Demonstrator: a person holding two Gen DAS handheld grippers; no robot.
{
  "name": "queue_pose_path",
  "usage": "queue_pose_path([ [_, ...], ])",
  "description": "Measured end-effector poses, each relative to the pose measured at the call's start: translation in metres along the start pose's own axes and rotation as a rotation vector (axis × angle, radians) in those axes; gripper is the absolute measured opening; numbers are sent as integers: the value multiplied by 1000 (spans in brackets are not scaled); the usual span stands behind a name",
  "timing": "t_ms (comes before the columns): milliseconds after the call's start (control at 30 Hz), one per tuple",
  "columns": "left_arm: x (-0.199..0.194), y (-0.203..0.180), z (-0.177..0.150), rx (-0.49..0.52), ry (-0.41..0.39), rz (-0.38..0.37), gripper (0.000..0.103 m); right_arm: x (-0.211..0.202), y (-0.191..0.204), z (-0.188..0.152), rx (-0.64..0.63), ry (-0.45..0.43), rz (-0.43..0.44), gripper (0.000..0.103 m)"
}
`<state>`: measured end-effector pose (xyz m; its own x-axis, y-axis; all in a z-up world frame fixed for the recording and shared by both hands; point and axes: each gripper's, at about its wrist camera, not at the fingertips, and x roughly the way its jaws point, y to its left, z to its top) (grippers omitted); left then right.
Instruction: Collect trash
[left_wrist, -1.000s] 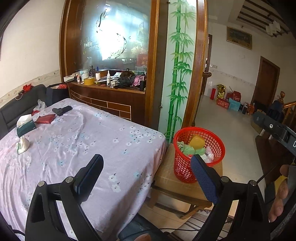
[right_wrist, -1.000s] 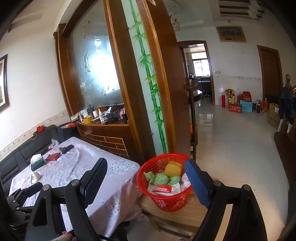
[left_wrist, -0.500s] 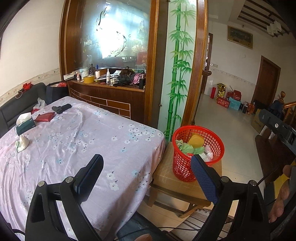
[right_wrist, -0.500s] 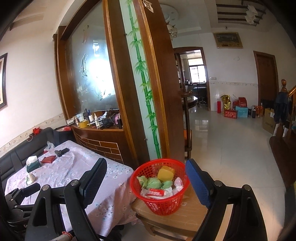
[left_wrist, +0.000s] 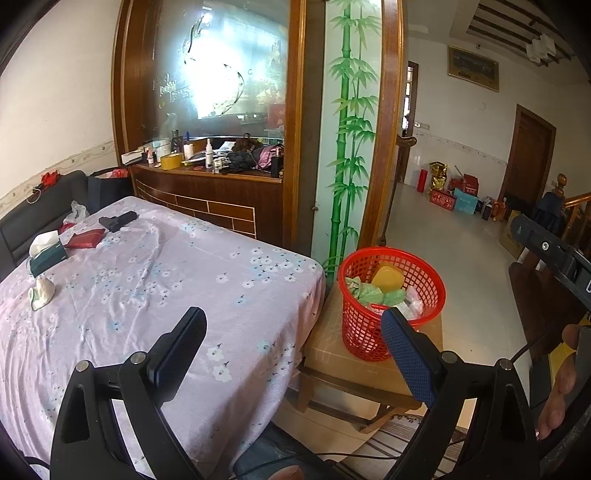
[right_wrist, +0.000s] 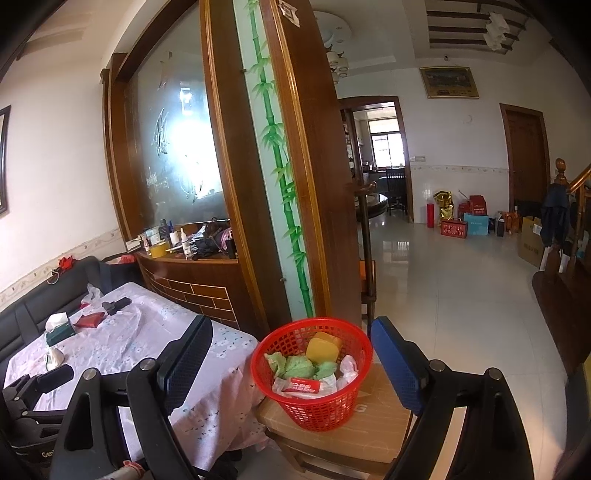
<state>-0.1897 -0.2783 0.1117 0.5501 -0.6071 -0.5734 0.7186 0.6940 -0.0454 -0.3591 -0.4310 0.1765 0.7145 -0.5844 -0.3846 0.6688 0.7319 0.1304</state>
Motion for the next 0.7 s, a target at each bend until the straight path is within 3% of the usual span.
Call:
queue_pose_path([
  [467,14,-4,-5,1,25,-18,95,8,-10,-1,15,16,-25,91],
  [600,14,-3,-4,4,-1,-18,95,11,-9,-2,13,26,-20,91],
  [700,11,21,-5,-65,-22,-11,95,20,0,-2,4,42,-3,91],
])
